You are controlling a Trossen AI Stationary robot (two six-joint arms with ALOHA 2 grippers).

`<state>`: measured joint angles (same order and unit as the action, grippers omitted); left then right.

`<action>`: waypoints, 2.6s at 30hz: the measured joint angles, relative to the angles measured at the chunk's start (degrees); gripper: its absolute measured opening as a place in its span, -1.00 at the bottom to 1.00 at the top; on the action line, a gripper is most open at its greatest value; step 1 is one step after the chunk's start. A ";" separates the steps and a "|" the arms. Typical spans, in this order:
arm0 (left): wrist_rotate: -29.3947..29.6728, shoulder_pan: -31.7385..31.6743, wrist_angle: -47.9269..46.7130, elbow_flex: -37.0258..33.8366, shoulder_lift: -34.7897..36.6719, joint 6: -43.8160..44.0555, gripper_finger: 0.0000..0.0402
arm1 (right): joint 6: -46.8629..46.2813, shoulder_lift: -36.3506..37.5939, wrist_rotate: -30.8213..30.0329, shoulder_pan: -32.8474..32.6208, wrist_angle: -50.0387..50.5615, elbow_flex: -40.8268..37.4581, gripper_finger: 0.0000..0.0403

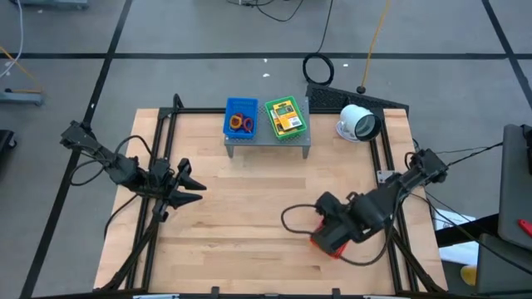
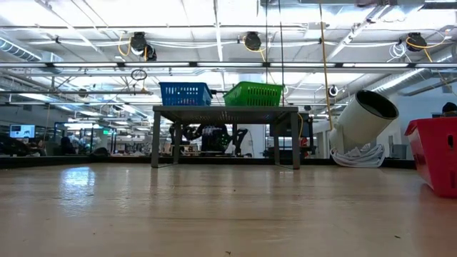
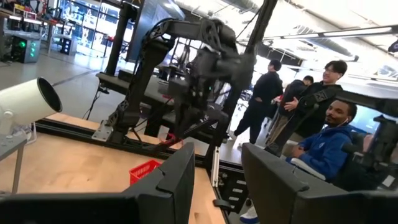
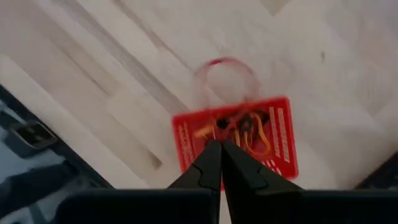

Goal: Pick & Place Office Desk Supplies
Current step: Put the red rubber band into the red bin, then put the red bin on the shelf

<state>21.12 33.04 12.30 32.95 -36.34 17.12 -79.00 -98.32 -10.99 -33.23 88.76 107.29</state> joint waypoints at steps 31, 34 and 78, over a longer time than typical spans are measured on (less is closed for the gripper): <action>-0.04 0.00 1.31 0.00 0.00 4.48 -0.30 | -3.94 4.67 3.50 -4.91 -32.90 -35.92 -1.00; -0.04 0.00 1.34 0.00 0.00 4.73 -0.30 | -9.02 10.39 1.82 -5.40 -36.84 -42.42 -1.00; 3.60 -1.31 -14.38 -0.08 3.17 -13.16 -0.30 | -28.05 19.01 -4.05 -5.00 -49.12 -52.62 0.06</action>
<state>24.72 31.73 -2.08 32.87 -33.16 3.96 -107.04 -79.30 -15.04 -38.23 39.64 54.68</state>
